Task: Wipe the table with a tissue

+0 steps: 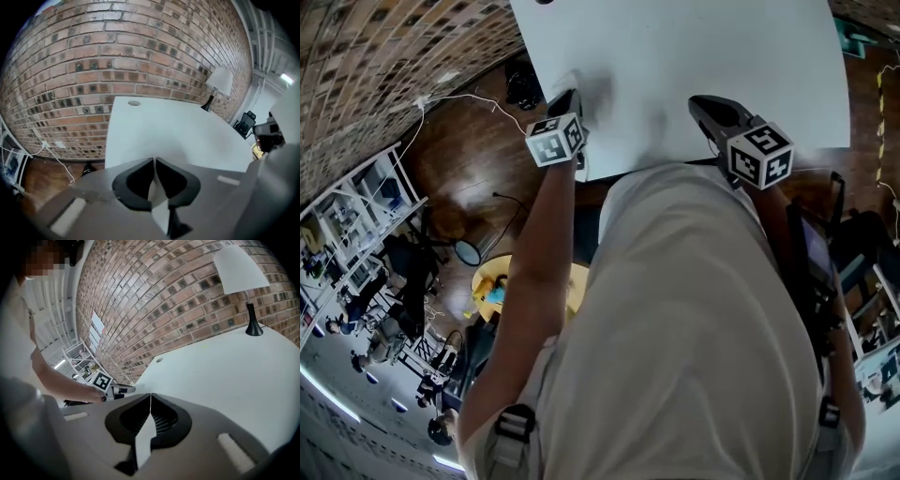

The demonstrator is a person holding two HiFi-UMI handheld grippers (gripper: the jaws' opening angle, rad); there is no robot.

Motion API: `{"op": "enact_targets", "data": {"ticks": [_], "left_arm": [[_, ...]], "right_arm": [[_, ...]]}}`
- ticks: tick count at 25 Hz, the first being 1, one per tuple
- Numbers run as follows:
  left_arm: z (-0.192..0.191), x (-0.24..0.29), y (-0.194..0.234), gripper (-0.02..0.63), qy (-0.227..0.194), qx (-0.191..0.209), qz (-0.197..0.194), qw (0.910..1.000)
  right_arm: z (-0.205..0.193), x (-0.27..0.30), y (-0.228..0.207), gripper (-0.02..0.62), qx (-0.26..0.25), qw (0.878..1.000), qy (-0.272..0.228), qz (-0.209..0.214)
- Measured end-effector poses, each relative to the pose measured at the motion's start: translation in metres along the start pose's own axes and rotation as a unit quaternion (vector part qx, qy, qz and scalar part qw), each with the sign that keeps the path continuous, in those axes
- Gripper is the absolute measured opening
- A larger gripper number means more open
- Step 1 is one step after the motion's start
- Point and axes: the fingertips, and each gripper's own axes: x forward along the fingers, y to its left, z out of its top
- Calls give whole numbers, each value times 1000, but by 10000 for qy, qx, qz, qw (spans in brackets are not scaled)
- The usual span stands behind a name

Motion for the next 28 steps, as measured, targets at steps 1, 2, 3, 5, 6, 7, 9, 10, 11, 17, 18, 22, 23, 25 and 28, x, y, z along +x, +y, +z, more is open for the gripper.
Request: {"op": "enact_targets", "data": {"ticks": [1, 2, 3, 5, 6, 7, 9, 10, 11, 17, 18, 22, 23, 25, 28], "left_arm": [[2, 4, 12, 23, -29, -60, 155, 9999], [5, 10, 21, 23, -35, -99, 279, 9996], [9, 15, 27, 23, -16, -97, 353, 9993], [18, 23, 28, 23, 86, 0, 378, 9992], [20, 28, 26, 23, 139, 38, 360, 9993], [21, 32, 25, 23, 168, 42, 344, 9993], [27, 37, 21, 23, 171, 4, 345, 9993], [31, 40, 18, 23, 170, 12, 332, 9993], [34, 43, 14, 23, 174, 52, 302, 9994], [45, 56, -15, 23, 283, 484, -16, 9984], [46, 57, -20, 22, 316, 530, -140, 9980], [33, 55, -37, 21, 630, 489, -700, 9944], [27, 53, -40, 21, 723, 449, -814, 9930], [13, 46, -45, 21, 886, 291, -1022, 9904], [-10, 34, -53, 21, 1096, 91, -1284, 9856]], "right_arm": [[0, 0, 1, 11, -5, 10000, 11, 1], [0, 1, 1, 11, -3, 10000, 17, -4], [0, 1, 2, 11, 5, 10000, 18, -17], [-2, -1, 0, 11, 41, 10000, 8, -69], [-2, -3, -2, 11, 63, 9999, -3, -107], [-3, -5, -4, 11, 82, 9999, -17, -151], [-3, -10, -8, 11, 75, 9997, -42, -242], [-3, -11, -10, 11, 51, 9996, -47, -280], [-3, -12, -11, 11, 31, 9995, -47, -306], [-4, -16, -11, 11, 34, 9995, -50, -316], [-4, -15, -11, 11, 6, 9995, -35, -310], [-8, -13, -9, 11, -67, 9995, 16, -313], [-8, -12, -8, 11, -67, 9995, 19, -311], [-10, -10, -6, 11, -81, 9995, 31, -297], [-10, -8, -2, 11, -137, 9996, 42, -252]]}}
